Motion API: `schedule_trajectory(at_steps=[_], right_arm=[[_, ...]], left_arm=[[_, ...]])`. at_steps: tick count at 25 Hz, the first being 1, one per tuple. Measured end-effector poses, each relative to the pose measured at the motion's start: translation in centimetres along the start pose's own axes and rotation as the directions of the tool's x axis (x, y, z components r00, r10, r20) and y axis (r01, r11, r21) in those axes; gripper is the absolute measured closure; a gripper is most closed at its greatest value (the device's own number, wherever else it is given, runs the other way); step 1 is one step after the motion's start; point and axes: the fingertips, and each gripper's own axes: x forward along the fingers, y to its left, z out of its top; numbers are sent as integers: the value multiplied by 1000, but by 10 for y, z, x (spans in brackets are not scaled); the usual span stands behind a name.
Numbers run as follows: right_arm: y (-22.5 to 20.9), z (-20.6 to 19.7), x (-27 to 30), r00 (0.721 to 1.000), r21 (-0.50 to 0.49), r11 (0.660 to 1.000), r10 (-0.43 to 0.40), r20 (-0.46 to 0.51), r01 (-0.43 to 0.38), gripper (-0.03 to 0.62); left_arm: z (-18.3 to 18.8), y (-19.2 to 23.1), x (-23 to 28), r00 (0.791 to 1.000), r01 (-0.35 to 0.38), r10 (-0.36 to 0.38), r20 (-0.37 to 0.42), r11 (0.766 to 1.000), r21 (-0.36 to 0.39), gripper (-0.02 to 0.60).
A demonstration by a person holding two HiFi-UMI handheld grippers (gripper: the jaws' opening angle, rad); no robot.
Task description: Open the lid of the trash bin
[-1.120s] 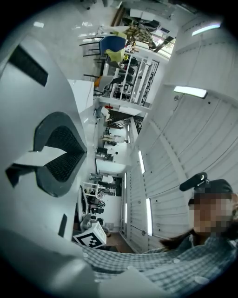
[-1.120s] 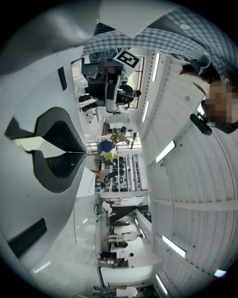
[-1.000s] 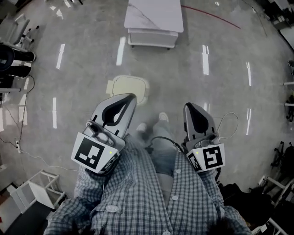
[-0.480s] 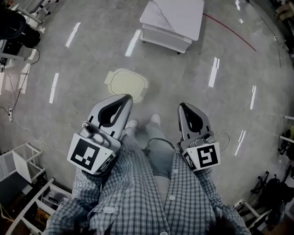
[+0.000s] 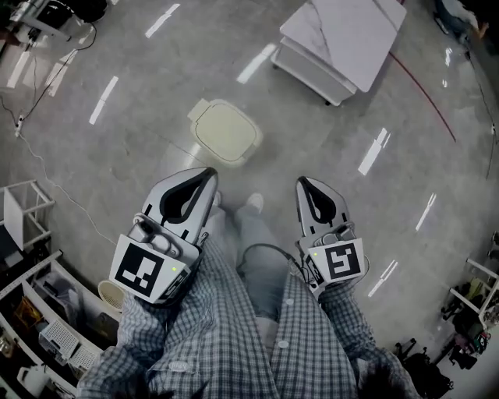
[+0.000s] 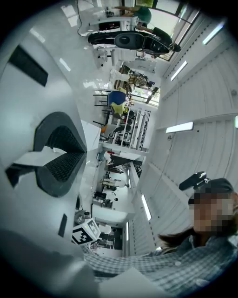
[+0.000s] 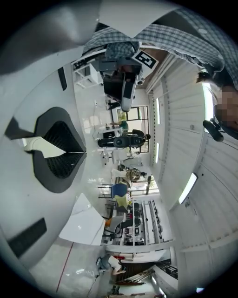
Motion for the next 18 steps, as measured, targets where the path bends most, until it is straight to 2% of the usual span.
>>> schedule_trajectory(at_steps=[4,8,10,15,18], right_arm=[[3,-31,31,996,-14,998,65,-60,-66,574],[12,-72,64,989,-21,994,102,-107,-104,574],[13,-90,82,985,-22,993,116,-128,-120,574],[25,-140,115,958,-119,970,183,-222,-213,574],[27,-166,138,947,-113,966,198,-255,-232,574]], left_arm=[[-25,7,3,999,-36,36,-3,999,-29,577],[-74,19,-4,993,-58,49,-110,995,-81,577],[-95,26,-2,988,-61,48,-149,995,-84,577],[-136,43,2,983,-95,71,-171,986,-134,577],[-163,53,6,977,-99,67,-204,983,-152,577]])
